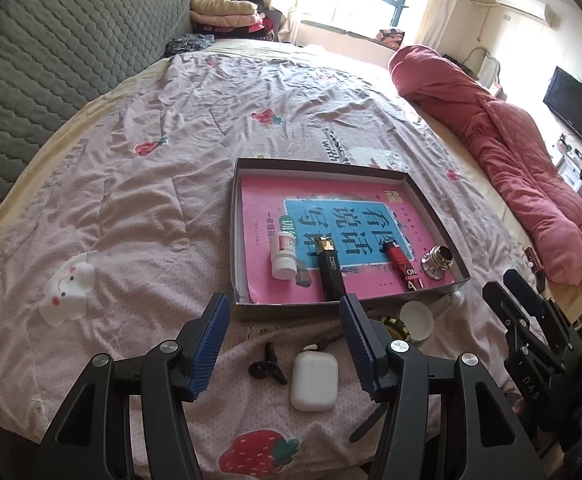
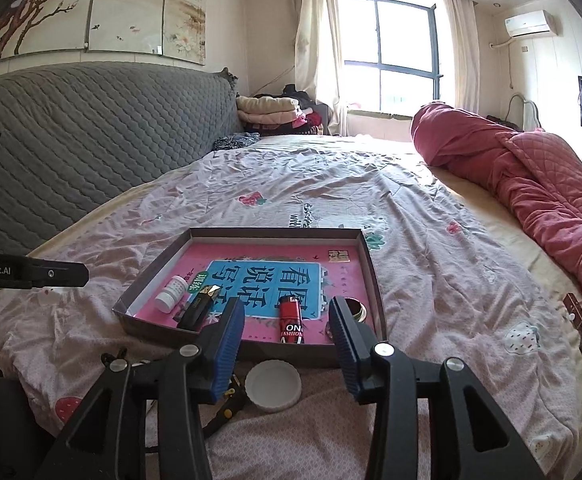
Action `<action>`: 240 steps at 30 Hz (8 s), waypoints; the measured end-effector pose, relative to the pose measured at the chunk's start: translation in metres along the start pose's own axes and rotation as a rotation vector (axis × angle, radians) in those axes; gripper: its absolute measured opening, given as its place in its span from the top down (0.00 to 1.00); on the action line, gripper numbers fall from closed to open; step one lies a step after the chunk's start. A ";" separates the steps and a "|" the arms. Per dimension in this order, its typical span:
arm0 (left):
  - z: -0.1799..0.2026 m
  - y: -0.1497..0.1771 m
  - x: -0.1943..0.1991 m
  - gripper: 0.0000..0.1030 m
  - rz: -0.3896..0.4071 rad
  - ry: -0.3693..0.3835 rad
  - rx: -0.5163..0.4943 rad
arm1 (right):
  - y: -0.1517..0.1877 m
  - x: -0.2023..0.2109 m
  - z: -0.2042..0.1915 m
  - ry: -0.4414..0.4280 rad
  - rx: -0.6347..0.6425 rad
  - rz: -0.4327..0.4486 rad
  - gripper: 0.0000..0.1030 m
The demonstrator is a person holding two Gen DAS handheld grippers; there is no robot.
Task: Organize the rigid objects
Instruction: 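Open both tools and withdraw them from the tray, then move right tool toward the white bottle cap while left tool approaches the black clip, then close right tool on the white bottle cap while left tool closes on the black clip, then carry the bottle cap with right tool while left tool carries the clip over the tray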
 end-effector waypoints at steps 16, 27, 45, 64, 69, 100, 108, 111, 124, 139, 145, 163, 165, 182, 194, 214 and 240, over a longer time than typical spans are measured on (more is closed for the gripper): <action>0.006 0.012 0.020 0.43 -0.002 -0.010 -0.038 | 0.008 0.026 -0.011 -0.022 0.024 -0.010 0.55; 0.002 0.026 0.024 0.43 -0.019 -0.016 -0.045 | 0.020 0.029 -0.011 -0.022 0.026 -0.070 0.55; -0.001 0.052 0.006 0.43 -0.110 -0.026 -0.050 | 0.037 0.023 -0.008 -0.037 0.046 -0.146 0.54; -0.007 0.065 -0.021 0.43 -0.189 -0.060 -0.015 | 0.044 0.014 -0.004 -0.038 0.050 -0.178 0.49; -0.006 0.066 -0.027 0.43 -0.195 -0.063 -0.014 | 0.048 0.006 -0.003 -0.029 0.056 -0.209 0.49; -0.023 0.060 -0.082 0.43 -0.239 -0.087 0.097 | 0.064 -0.039 -0.004 -0.027 0.069 -0.306 0.49; -0.025 0.054 -0.095 0.44 -0.233 -0.113 0.116 | 0.067 -0.053 -0.004 -0.035 0.060 -0.327 0.49; -0.024 0.056 -0.100 0.45 -0.236 -0.122 0.098 | 0.068 -0.059 -0.002 -0.037 0.050 -0.334 0.49; -0.028 0.057 -0.107 0.46 -0.225 -0.121 0.099 | 0.070 -0.086 -0.013 -0.031 0.133 -0.325 0.49; -0.031 0.057 -0.111 0.52 -0.202 -0.124 0.103 | 0.068 -0.107 -0.011 -0.044 0.138 -0.312 0.49; -0.029 0.056 -0.109 0.63 -0.194 -0.137 0.087 | 0.067 -0.106 -0.005 -0.066 0.118 -0.307 0.51; -0.024 0.057 -0.083 0.77 -0.165 -0.087 0.070 | 0.061 -0.094 0.015 -0.084 0.044 -0.272 0.52; -0.021 0.055 -0.076 0.77 -0.154 -0.082 0.065 | 0.060 -0.091 0.017 -0.084 0.037 -0.261 0.52; -0.006 0.046 -0.041 0.77 -0.089 -0.054 0.046 | 0.049 -0.071 0.027 -0.097 -0.019 -0.203 0.52; 0.000 0.034 -0.027 0.77 -0.043 -0.040 0.042 | 0.039 -0.057 0.030 -0.090 -0.040 -0.143 0.52; 0.017 0.010 -0.009 0.77 0.039 -0.039 -0.006 | 0.005 -0.016 0.023 -0.079 -0.053 -0.013 0.52; 0.010 -0.021 -0.075 0.77 0.026 -0.078 -0.003 | -0.032 -0.039 0.020 -0.013 -0.048 0.076 0.52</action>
Point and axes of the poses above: each gripper's, at about its wrist camera, not at the fingertips, and x roughly against the way its jaws point, z to its right, y to its underside, the point moved 1 cm from there along -x, roughly the way its jaws point, and after that the axes turned 3 degrees about y, right-handed, at the moved point
